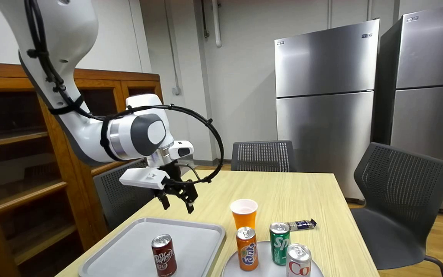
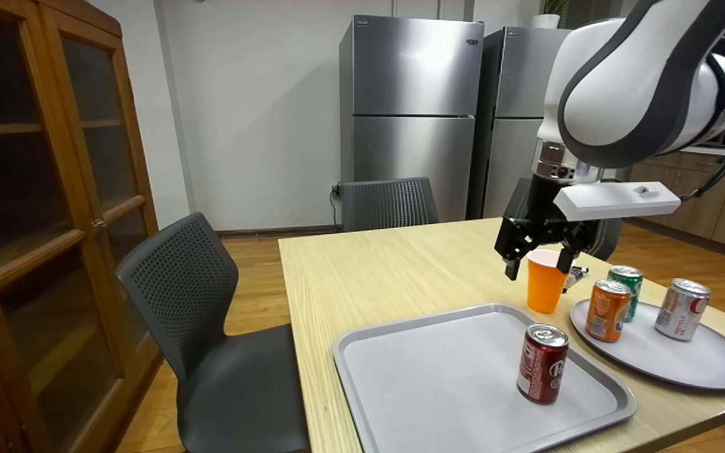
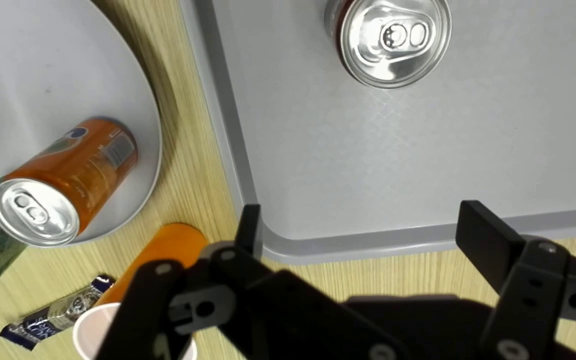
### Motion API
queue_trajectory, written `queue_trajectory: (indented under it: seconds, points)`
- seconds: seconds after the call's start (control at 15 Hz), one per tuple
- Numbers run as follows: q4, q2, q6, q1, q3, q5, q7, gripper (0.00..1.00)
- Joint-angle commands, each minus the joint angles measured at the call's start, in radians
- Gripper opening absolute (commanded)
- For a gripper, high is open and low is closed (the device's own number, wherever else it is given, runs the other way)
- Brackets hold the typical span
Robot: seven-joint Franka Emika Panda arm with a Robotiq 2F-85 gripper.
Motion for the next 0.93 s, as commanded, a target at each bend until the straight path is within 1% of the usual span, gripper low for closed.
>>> queue_trajectory:
  seconds: [0.0, 0.07, 0.27, 0.47, 0.87]
  points:
    - [-0.042, -0.011, 0.041, -0.032, 0.045, 0.091, -0.109, 1.0]
    - [-0.052, -0.01, 0.046, -0.033, 0.054, 0.127, -0.148, 1.0]
    - [-0.067, -0.002, 0.041, -0.034, 0.071, 0.185, -0.222, 1.0]
    - [-0.074, 0.014, 0.034, -0.032, 0.086, 0.217, -0.271, 1.0]
    - [-0.069, 0.06, 0.034, -0.024, 0.105, 0.194, -0.281, 1.0]
